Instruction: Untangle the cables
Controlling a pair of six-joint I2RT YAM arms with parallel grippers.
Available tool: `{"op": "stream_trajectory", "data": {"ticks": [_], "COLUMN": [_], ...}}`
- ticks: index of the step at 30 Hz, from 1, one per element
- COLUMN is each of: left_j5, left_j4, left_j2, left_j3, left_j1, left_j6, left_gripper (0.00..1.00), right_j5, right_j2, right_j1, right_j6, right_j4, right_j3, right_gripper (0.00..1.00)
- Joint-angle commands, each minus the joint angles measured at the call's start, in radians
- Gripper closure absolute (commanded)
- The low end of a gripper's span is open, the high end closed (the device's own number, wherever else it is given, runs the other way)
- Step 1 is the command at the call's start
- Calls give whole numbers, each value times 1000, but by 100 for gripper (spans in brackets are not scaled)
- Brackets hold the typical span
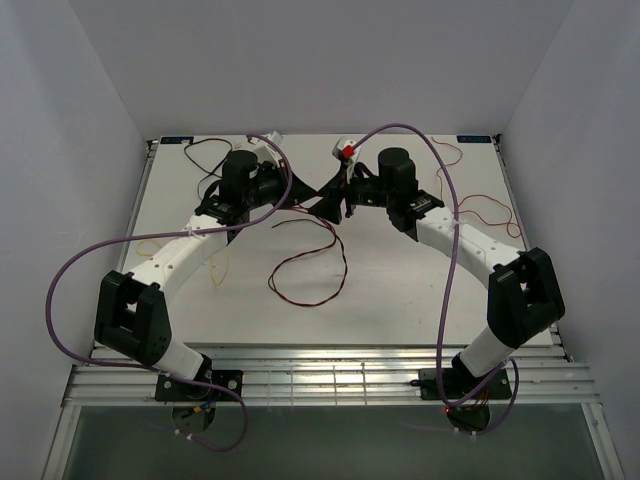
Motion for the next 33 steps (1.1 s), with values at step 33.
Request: {"op": "stream_trajectory", "data": {"ticks": [33], "left_j5": [94], "left_j4": [87], "left_j2": [-56], "left_j3": [67], "left_j1": [-26], "left_j6": [-47], "left_gripper": [100], "right_j5": [-187], "right_j2": [56], "right_j1": [29], "right_j6": [-16], "right_j4": [71], "right_j3": [23], "right_gripper": [67]}}
